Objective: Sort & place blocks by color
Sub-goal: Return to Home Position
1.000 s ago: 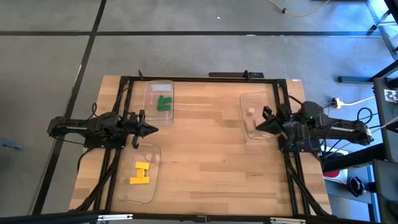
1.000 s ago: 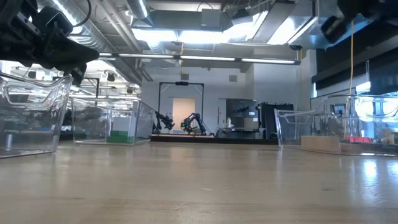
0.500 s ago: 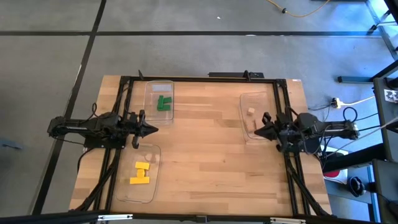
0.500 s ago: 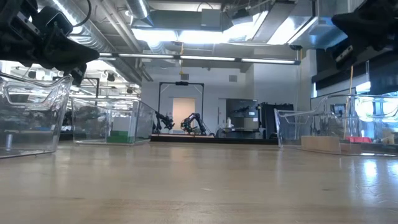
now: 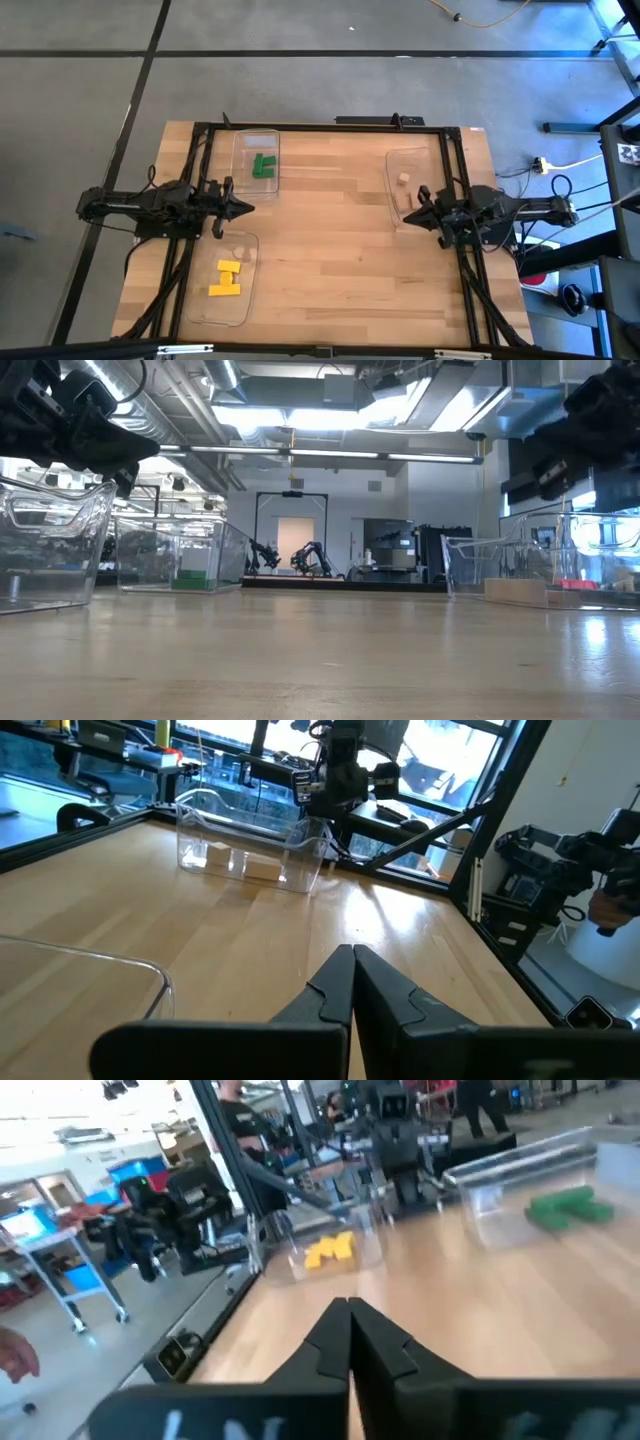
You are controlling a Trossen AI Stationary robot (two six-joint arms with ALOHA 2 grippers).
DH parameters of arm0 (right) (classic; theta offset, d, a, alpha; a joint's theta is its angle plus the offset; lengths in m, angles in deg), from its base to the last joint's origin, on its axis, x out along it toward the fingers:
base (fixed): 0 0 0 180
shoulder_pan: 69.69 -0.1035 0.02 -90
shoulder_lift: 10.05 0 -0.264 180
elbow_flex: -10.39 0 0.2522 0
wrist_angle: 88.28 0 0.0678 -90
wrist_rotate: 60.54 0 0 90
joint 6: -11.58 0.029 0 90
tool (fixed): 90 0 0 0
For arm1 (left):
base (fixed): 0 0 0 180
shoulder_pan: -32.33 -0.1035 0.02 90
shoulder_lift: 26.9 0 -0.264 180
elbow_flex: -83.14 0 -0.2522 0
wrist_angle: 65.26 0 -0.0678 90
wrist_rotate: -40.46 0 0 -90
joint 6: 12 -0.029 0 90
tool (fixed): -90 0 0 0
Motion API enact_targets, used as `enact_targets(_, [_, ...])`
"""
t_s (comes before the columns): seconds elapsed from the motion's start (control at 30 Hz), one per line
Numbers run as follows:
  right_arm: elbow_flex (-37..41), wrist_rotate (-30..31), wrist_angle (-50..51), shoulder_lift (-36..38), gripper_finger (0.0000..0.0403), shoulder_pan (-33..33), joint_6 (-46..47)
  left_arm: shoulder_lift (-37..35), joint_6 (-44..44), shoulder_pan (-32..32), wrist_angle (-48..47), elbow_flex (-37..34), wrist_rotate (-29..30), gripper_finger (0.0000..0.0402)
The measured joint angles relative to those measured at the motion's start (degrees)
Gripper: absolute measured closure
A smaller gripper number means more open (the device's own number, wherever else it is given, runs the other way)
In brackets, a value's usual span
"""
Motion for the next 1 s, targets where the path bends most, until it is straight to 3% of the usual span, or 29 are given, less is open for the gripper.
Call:
enact_targets(0.07, [1.6,-0.5,-5.4,-0.7,0.0403,-0.1,-0.2,0.0,0.0,0.0,0.0,0.0,0.0,0.0401])
enact_targets(0.27, [1.6,3.1,-4.6,-1.1,0.0401,-0.1,-3.1,0.0,0.0,0.0,0.0,0.0,0.1,0.0401])
enact_targets(1.0, [1.6,3.0,-4.6,-1.3,0.0382,-0.1,-4.7,0.0,0.0,0.0,0.1,0.0,0.1,0.0401])
